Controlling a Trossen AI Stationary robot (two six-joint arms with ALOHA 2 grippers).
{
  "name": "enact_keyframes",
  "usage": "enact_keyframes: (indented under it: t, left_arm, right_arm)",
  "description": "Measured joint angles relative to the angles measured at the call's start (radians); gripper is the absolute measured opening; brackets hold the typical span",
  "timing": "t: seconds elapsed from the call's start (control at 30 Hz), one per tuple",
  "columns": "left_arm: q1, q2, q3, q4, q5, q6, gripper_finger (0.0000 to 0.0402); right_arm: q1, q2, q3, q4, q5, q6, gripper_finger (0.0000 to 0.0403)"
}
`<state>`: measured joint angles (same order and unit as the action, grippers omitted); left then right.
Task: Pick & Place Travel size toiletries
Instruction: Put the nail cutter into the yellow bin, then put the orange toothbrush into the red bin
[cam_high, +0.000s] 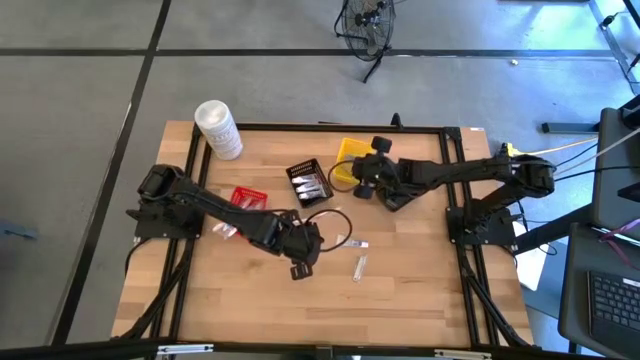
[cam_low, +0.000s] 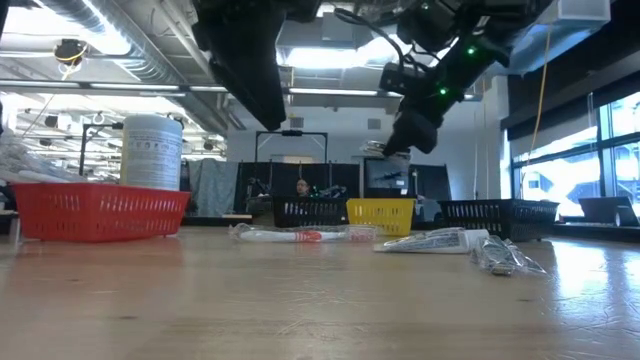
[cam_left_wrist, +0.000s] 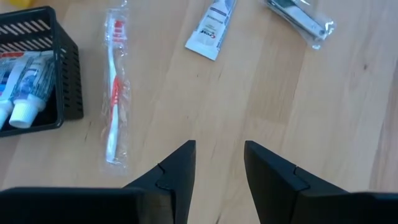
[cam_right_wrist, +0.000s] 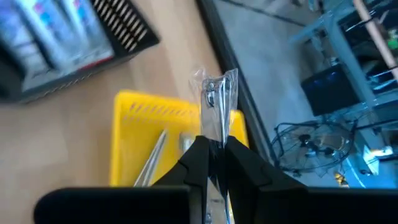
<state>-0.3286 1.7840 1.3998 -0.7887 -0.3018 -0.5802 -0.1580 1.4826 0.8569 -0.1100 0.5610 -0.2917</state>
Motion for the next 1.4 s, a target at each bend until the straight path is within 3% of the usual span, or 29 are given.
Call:
enact_keyframes:
  t: [0.1, 0.23, 0.53, 0.77, 1.4]
  left_arm:
    - [-0.012, 0.000, 0.000, 0.000, -0.016, -0.037, 0.0132]
    - [-0.020, 0.000, 0.000, -0.001, -0.021, -0.093, 0.0134]
    - [-0.042, 0.000, 0.000, -0.001, -0.078, -0.158, 0.0134]
    - [-0.045, 0.000, 0.000, -0.001, -0.101, -0.158, 0.0132]
    - [-0.045, 0.000, 0.000, -0.001, -0.101, -0.097, 0.0133]
  right_arm:
    - [-0.037, 0.000, 0.000, 0.061, -0.038, -0.025, 0.0035]
    - [-0.111, 0.005, 0.000, 0.080, -0.193, -0.023, 0.0036]
    - [-0.247, 0.101, 0.000, 0.138, -0.419, -0.002, 0.0036]
    - [-0.276, 0.172, 0.000, 0.197, -0.423, -0.008, 0.0044]
    - [-0.257, 0.175, 0.000, 0.177, -0.423, 0.075, 0.0136]
